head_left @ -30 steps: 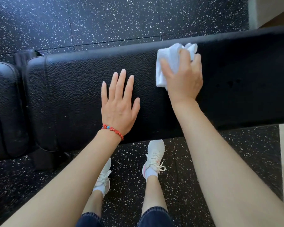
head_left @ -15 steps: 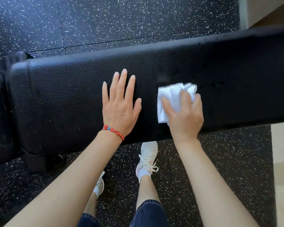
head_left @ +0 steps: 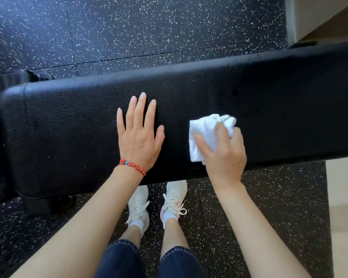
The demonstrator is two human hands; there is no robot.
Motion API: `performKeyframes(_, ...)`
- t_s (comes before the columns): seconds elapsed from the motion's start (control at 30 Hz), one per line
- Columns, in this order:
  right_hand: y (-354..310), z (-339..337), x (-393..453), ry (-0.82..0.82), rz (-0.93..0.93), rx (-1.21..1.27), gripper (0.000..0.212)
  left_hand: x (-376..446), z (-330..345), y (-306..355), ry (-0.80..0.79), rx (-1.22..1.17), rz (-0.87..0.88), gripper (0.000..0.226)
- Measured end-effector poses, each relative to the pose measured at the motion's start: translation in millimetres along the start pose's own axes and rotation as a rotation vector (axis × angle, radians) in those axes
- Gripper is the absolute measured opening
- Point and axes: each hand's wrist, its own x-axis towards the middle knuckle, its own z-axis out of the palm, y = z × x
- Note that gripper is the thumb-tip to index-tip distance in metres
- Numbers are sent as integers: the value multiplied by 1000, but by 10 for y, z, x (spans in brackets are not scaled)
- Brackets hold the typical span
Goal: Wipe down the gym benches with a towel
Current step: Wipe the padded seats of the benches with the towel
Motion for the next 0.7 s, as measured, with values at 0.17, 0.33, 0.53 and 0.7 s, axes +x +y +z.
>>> performKeyframes(0.17,-139,216,711,13,68,38,42,209,-12,153,11,-25,64,53)
performKeyframes(0.33,-168,360,1279,24,36,48,44,472,102,241,-32,-9,90,55)
performKeyframes(0.53,219,232,1452,22,95,-21,48,462,102,216,-35,1,103,55)
performKeyframes(0.7,197,187,1444,6,291,18,47,453,102,235,-23,3,104,54)
